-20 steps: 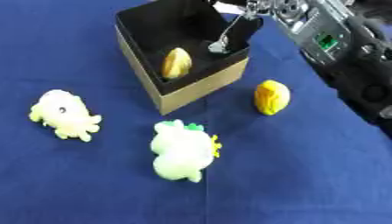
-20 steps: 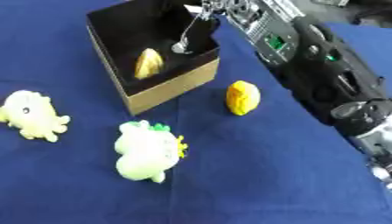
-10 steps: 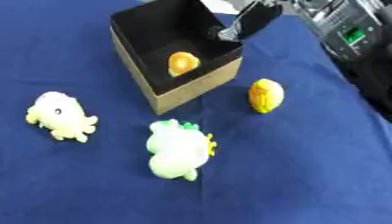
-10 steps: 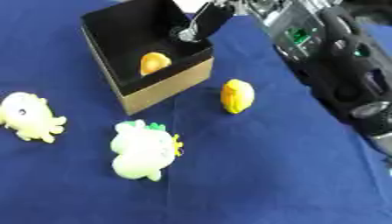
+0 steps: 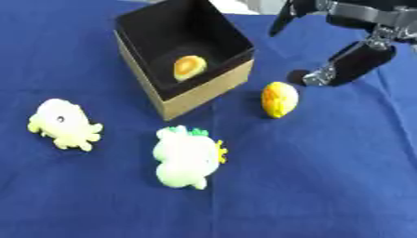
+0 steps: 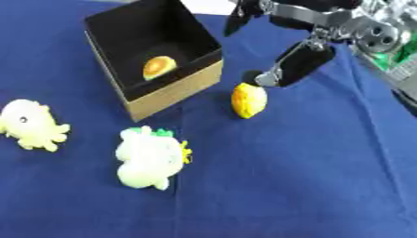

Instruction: Pick up objects on the table and place them in the box.

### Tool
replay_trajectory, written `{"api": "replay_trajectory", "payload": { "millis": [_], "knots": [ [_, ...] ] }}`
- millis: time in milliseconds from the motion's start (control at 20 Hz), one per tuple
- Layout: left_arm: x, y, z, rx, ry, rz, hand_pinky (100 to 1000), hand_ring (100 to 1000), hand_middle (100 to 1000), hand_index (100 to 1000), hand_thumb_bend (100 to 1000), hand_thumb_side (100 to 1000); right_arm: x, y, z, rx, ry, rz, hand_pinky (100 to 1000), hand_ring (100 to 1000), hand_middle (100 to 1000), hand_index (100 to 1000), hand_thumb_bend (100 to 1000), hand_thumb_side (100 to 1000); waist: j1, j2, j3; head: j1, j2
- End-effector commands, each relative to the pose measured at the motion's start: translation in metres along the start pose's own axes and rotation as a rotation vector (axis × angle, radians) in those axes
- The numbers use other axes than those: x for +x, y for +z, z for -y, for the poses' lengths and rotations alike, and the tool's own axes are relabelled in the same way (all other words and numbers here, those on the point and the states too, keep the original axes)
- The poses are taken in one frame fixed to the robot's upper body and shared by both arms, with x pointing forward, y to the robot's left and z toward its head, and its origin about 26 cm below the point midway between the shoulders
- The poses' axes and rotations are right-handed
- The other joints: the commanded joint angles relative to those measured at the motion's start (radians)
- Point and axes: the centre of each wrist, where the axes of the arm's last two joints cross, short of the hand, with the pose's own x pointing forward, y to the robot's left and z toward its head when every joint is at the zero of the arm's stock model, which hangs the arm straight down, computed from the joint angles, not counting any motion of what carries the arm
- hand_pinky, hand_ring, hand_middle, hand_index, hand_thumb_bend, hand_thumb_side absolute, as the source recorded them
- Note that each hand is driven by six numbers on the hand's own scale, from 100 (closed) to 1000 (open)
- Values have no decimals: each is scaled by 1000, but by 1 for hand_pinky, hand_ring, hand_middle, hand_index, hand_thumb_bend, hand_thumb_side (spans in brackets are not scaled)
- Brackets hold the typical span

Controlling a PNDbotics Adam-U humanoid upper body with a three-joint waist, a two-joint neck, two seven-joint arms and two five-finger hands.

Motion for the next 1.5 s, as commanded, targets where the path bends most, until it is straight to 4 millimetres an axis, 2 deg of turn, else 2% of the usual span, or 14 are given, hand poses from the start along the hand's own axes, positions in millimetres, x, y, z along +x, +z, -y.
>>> {"api": "replay_trajectory", "payload": {
  "millis": [50, 250, 650, 950, 1250, 1500],
  "knots": [
    [6, -5, -4, 1, -9, 28, 755, 609, 625, 813, 293, 524, 2, 5, 3, 27, 39, -23, 831, 810, 711, 759, 458, 100, 9, -22, 2, -8, 1],
    [5, -5, -3, 3, -3, 25, 755, 612, 625, 813, 294, 523, -2, -1, -8, 61, 33, -76, 833, 814, 716, 762, 460, 100, 13, -19, 7, -18, -2],
    [5, -4, -1, 8, 5, 24, 755, 612, 624, 813, 296, 525, -37, -19, -32, 112, 23, -172, 835, 820, 725, 778, 460, 100, 16, -7, 17, -23, -6],
    [5, -3, 0, 12, 10, 19, 754, 611, 624, 813, 297, 528, -59, -25, -45, 137, 10, -216, 833, 824, 730, 801, 405, 100, 19, 10, 30, -24, -13],
    [4, -3, 2, 14, 16, 17, 754, 611, 623, 812, 297, 530, -66, -29, -49, 158, -25, -209, 830, 824, 727, 809, 341, 100, 22, 24, 36, -27, -17],
    [4, -3, 3, 16, 20, 17, 754, 611, 623, 812, 299, 530, -73, -32, -51, 165, -34, -237, 829, 823, 720, 806, 327, 100, 25, 31, 40, -31, -21]
  ]
}}
